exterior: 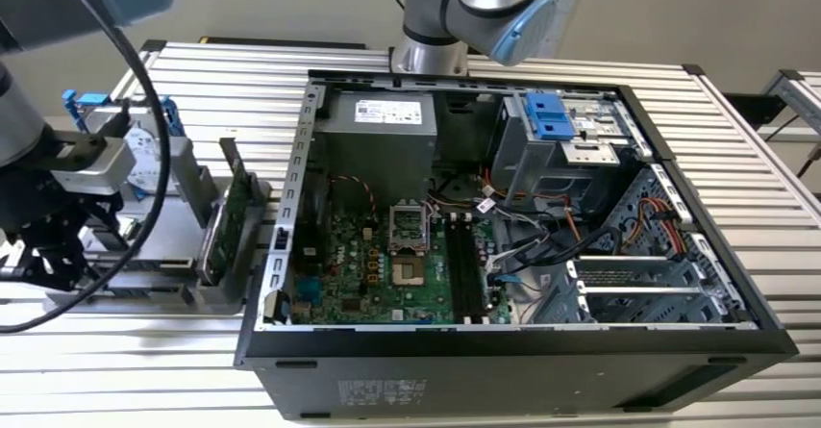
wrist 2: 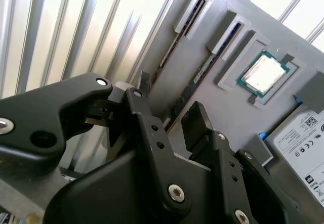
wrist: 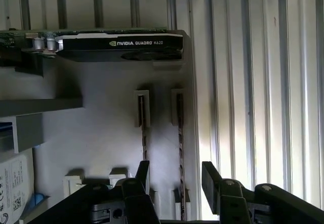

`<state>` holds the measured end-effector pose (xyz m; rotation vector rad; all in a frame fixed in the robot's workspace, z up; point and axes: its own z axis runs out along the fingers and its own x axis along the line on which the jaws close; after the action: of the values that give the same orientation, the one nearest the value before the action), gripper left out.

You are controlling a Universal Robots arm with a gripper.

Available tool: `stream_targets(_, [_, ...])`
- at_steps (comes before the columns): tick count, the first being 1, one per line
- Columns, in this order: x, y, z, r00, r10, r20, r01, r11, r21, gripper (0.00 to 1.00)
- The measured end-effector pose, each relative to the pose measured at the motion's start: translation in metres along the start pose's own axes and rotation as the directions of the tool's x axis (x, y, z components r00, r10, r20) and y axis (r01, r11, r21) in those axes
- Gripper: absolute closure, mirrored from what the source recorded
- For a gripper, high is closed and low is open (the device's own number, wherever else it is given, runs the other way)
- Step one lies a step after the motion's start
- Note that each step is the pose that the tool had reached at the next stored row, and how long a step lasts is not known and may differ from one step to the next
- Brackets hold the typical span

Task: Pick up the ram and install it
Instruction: 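Pick up the ram and move it above insertion slot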

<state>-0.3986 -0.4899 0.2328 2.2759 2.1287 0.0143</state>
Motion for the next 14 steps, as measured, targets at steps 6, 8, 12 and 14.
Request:
stream_targets(6, [-0.0029, -0.0013, 0.0018, 1.0000, 0.000, 0.0001, 0.000, 1.0000, 0.0005, 0.00])
stream_targets(8, [-0.0035, -0.0014, 0.0025, 1.0000, 0.000, 0.0000, 0.000, 1.0000, 0.0008, 0.00])
stream_targets(12, [-0.0062, -0.0013, 0.0041, 1.0000, 0.000, 0.0001, 0.000, 1.0000, 0.0022, 0.00])
stream_targets(14, [-0.0078, -0.0012, 0.0051, 1.0000, 0.000, 0.0002, 0.000, 1.0000, 0.0029, 0.00])
